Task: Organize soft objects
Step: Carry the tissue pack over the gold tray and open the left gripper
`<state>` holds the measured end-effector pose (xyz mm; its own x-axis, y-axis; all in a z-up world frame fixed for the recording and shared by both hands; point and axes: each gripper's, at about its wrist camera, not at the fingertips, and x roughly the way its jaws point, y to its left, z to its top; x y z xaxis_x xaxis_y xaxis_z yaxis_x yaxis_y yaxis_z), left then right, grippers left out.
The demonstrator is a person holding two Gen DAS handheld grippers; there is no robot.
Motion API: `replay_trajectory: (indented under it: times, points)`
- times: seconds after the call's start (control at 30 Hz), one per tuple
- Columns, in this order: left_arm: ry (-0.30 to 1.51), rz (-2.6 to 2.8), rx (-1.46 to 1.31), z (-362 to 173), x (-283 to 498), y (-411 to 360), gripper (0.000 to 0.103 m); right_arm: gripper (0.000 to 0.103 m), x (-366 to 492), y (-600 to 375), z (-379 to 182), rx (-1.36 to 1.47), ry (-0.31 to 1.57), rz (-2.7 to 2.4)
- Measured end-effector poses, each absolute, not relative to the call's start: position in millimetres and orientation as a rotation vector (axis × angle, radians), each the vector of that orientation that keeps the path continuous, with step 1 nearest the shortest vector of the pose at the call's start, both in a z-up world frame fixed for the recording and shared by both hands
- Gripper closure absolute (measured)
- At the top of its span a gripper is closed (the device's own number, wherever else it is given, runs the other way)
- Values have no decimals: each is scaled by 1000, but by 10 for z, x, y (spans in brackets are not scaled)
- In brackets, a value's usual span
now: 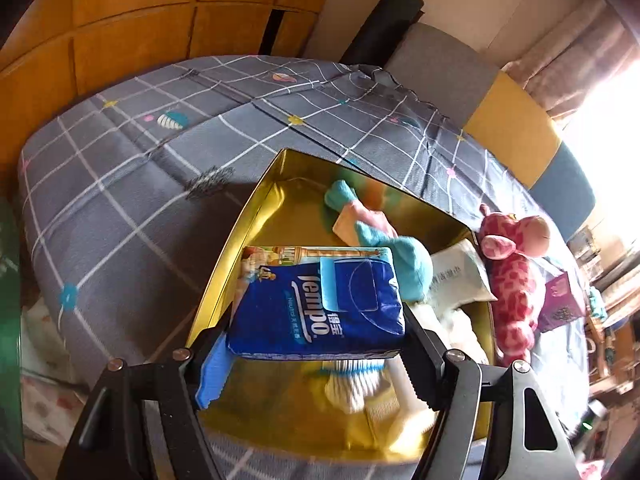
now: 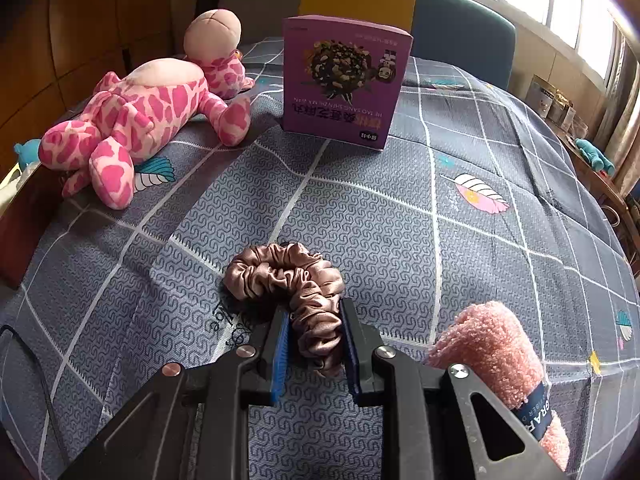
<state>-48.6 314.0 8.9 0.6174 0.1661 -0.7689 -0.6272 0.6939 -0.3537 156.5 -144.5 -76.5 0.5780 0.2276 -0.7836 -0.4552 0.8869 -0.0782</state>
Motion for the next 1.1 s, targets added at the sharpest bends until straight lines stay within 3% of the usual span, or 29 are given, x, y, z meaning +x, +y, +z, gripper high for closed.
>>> replay_trajectory:
  times: [0.47, 0.67, 1.1]
  points:
    - [906, 550, -593, -295, 318, 3408, 24, 80, 1567, -1451, -767, -289, 864, 402]
    - [877, 557, -554, -225, 189, 3324, 17, 80, 1567, -1456, -770, -288, 864, 401]
    - [806, 559, -355, -39, -304, 2677, 17, 80, 1558, -1438, -778, -312, 858, 395]
